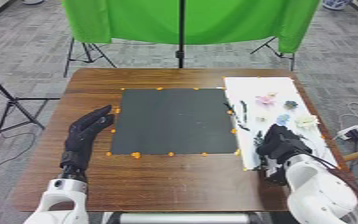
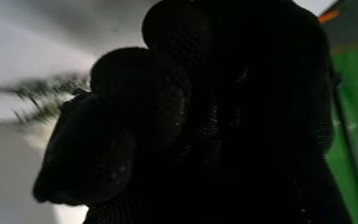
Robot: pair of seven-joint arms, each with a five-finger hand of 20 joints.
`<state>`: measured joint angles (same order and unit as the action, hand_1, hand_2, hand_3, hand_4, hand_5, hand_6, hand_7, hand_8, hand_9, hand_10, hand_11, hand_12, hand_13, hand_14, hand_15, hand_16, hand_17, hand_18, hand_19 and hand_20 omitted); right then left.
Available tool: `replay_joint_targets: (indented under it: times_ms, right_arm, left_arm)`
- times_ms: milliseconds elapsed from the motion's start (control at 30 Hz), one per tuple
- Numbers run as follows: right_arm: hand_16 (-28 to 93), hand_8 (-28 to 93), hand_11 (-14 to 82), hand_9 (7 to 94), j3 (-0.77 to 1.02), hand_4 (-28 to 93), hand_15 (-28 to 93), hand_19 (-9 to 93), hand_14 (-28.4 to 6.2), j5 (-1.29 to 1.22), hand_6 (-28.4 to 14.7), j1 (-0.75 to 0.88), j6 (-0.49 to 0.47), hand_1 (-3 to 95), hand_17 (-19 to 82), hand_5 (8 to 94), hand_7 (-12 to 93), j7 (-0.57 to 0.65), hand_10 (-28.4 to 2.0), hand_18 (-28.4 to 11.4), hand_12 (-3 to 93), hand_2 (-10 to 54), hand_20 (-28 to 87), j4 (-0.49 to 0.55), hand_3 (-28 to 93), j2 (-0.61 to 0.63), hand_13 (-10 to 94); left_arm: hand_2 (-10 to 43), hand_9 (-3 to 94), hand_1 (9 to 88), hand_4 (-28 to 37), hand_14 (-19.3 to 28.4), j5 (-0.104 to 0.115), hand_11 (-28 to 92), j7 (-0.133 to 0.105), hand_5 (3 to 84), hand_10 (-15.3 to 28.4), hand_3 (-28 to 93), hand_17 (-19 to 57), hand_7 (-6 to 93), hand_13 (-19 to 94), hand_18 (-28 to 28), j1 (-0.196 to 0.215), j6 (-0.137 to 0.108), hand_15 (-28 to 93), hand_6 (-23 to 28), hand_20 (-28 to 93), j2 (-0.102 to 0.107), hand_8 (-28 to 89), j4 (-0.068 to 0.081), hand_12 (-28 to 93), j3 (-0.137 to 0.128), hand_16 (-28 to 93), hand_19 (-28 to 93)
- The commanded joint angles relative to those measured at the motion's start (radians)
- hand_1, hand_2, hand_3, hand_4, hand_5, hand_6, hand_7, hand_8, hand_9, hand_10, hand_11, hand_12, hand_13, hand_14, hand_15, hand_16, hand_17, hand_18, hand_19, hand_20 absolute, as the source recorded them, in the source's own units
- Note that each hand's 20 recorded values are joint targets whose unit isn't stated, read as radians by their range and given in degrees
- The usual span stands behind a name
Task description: Arrange flowers
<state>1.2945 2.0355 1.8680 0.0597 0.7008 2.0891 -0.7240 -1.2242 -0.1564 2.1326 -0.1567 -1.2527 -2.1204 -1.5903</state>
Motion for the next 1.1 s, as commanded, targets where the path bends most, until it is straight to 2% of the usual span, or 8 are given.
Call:
replay_joint_targets:
  times_ms: [33, 67, 133, 433, 533, 633, 700, 1100]
  right_arm:
    - [26, 28, 31.4, 90.3, 0.1, 18, 54, 89, -3.2, -0.081, -3.2, 0.063, 0.127, 65.4, 73, 85.1, 24, -0.038, -12.7, -5.0, 33.7, -9.5, 36, 0.049, 33, -0.002, 94]
    - [26, 28, 31.7, 90.2, 0.116, 6, 55, 89, -3.2, -0.096, -3.3, 0.066, 0.138, 60.6, 73, 84.9, 25, -0.047, -12.7, -5.0, 33.6, -9.5, 36, 0.065, 47, -0.006, 94]
    - [26, 29, 33.0, 90.0, 0.127, 3, 55, 90, -3.2, -0.118, -3.5, 0.053, 0.165, 59.1, 73, 84.7, 25, -0.057, -12.9, -5.1, 33.7, -9.5, 37, 0.092, 52, -0.015, 94]
    - [26, 28, 35.1, 89.6, 0.068, 5, 56, 91, -3.1, 0.046, -3.8, -0.019, 0.114, 57.9, 73, 84.5, 26, -0.029, -13.3, -4.9, 33.1, -9.5, 37, 0.11, 53, -0.014, 94]
    - [30, 27, 30.7, 88.1, 0.059, 6, 52, 90, -3.8, 0.211, -3.8, -0.008, -0.031, 56.4, 71, 83.1, 24, 0.035, -13.7, -4.7, 34.5, -9.5, 37, 0.106, 53, -0.015, 93]
    - [32, 20, 23.9, 83.3, 0.066, 5, 50, 88, -4.6, 0.185, -6.1, 0.001, -0.098, 52.7, 70, 77.8, 14, 0.076, -15.9, -3.9, 27.9, -9.5, 37, 0.118, 49, -0.024, 91]
    - [31, 0, 21.4, 81.3, 0.059, -2, 49, 87, -4.9, 0.194, -7.1, -0.018, -0.195, 45.7, 70, 75.3, 13, 0.101, -17.2, -3.5, 22.9, -9.5, 37, 0.114, 56, -0.031, 91]
    - [30, -6, 14.4, 82.2, 0.014, -7, 44, 84, -5.1, 0.161, -10.2, -0.013, -0.264, 39.9, 71, 72.7, 10, 0.118, -19.9, -1.9, 17.3, -9.5, 35, 0.071, 53, -0.051, 92]
  left_arm:
    - [-2.6, 46.3, 34.0, -18.4, 16.1, 0.024, 18, 0.006, 48.3, 12.6, 61, 1.0, 13.6, 33, 13.3, 0.009, 0.006, 25, 2.5, 23, -0.005, -7, 0.0, 13, 0.0, 1, 12]
    - [-2.6, 46.2, 34.0, -18.3, 16.2, 0.026, 18, 0.004, 48.3, 12.6, 61, 1.0, 13.6, 33, 13.3, 0.011, 0.003, 25, 2.5, 23, -0.005, -7, -0.001, 13, -0.001, 1, 12]
    - [-2.6, 46.2, 34.0, -18.3, 16.2, 0.029, 18, 0.005, 48.3, 12.6, 61, 1.0, 13.6, 33, 13.3, 0.012, 0.0, 25, 2.5, 23, -0.003, -7, -0.003, 13, -0.003, 1, 12]
    - [-2.6, 46.2, 33.9, -18.4, 16.2, 0.027, 18, 0.014, 48.3, 12.7, 61, 1.0, 13.7, 33, 13.3, -0.005, 0.007, 25, 2.5, 23, 0.002, -7, 0.002, 13, 0.002, 1, 12]
    - [-2.6, 46.1, 33.9, -18.5, 16.2, 0.023, 18, 0.021, 48.3, 12.7, 61, 1.0, 13.6, 33, 13.3, -0.003, 0.01, 25, 2.7, 23, 0.004, -7, 0.001, 13, 0.0, 1, 12]
    - [-2.5, 46.2, 33.9, -18.5, 16.2, 0.026, 18, 0.026, 48.3, 12.6, 61, 1.0, 13.5, 33, 13.4, 0.002, 0.004, 25, 2.6, 23, 0.005, -6, 0.0, 13, -0.006, 1, 12]
    - [-2.6, 46.2, 33.9, -18.5, 16.2, 0.024, 18, 0.025, 48.3, 12.7, 61, 1.0, 13.5, 33, 13.3, 0.007, 0.002, 25, 2.6, 23, 0.006, -6, -0.004, 13, -0.009, 1, 12]
    - [-2.7, 45.7, 33.8, -18.4, 16.2, 0.01, 18, 0.057, 48.1, 12.7, 61, 0.8, 13.2, 33, 13.4, 0.012, 0.032, 25, 2.8, 23, 0.0, -6, -0.012, 12, -0.012, 1, 13]
